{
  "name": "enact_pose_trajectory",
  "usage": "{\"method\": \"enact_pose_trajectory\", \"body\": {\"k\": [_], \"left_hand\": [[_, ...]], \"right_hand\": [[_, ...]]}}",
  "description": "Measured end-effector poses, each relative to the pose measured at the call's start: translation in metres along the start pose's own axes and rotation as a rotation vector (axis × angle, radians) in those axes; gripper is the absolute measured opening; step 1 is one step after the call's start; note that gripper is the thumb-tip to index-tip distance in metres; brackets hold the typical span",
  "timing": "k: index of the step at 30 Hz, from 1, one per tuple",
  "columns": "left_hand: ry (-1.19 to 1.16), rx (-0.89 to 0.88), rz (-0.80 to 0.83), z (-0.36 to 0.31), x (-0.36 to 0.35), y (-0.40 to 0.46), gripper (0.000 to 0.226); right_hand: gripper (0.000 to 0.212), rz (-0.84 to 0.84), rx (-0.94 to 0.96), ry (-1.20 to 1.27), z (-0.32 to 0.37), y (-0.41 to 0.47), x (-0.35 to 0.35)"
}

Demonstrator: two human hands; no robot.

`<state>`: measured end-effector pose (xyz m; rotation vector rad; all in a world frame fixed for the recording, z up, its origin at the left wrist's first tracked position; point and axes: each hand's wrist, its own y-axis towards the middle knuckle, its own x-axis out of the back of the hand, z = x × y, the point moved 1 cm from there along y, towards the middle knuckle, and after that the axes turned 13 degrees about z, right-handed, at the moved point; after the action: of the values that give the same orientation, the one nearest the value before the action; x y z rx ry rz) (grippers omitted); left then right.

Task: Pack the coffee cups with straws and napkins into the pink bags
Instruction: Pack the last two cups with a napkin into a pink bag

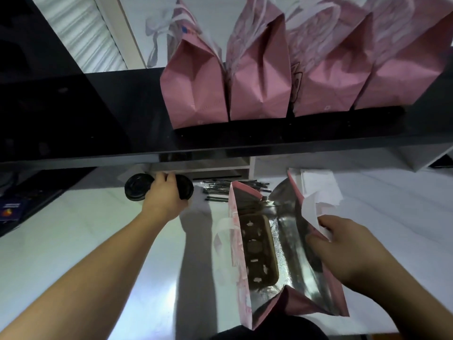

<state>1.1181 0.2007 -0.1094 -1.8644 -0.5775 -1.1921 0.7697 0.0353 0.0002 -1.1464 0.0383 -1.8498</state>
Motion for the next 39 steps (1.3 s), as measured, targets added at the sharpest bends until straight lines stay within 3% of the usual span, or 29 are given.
{"method": "enact_pose_trajectory", "body": {"k": [4, 9, 12, 16, 20, 24, 28, 34, 39], "left_hand": [[-0.161, -0.107, -0.026, -0.008, 0.018, -0.044, 0.082], [-0.332, -0.247, -0.223, -0.036, 0.057, -0.129, 0.087], [-0.401, -0.386, -0.327, -0.065, 0.090, -0.177, 0.080], [-0.214, -0.592, -0.128, -0.108, 0.101, -0.203, 0.078], [0.080, -0.700, 0.060, -0.151, 0.063, -0.192, 0.078], [0.273, -0.645, 0.170, -0.178, 0.020, -0.156, 0.077], [0.416, -0.527, 0.139, -0.192, -0.011, -0.132, 0.075], [0.428, -0.401, 0.191, -0.191, -0.030, -0.113, 0.072], [0.420, -0.405, 0.254, -0.190, -0.033, -0.103, 0.060]], "right_hand": [[0.019, 0.089, 0.041, -0.068, -0.004, 0.003, 0.006], [0.036, 0.114, 0.117, -0.110, -0.007, 0.004, 0.010], [0.036, 0.106, 0.156, -0.130, -0.009, 0.005, 0.011], [0.019, 0.100, 0.147, -0.114, -0.011, 0.005, 0.013], [0.038, 0.053, 0.149, -0.149, -0.014, 0.005, 0.017], [0.044, 0.034, 0.130, -0.135, -0.018, 0.006, 0.020], [0.042, 0.039, 0.114, -0.128, -0.021, 0.004, 0.019], [0.038, 0.053, 0.114, -0.155, -0.025, 0.003, 0.021], [0.037, 0.053, 0.101, -0.151, -0.026, 0.001, 0.020]]}}
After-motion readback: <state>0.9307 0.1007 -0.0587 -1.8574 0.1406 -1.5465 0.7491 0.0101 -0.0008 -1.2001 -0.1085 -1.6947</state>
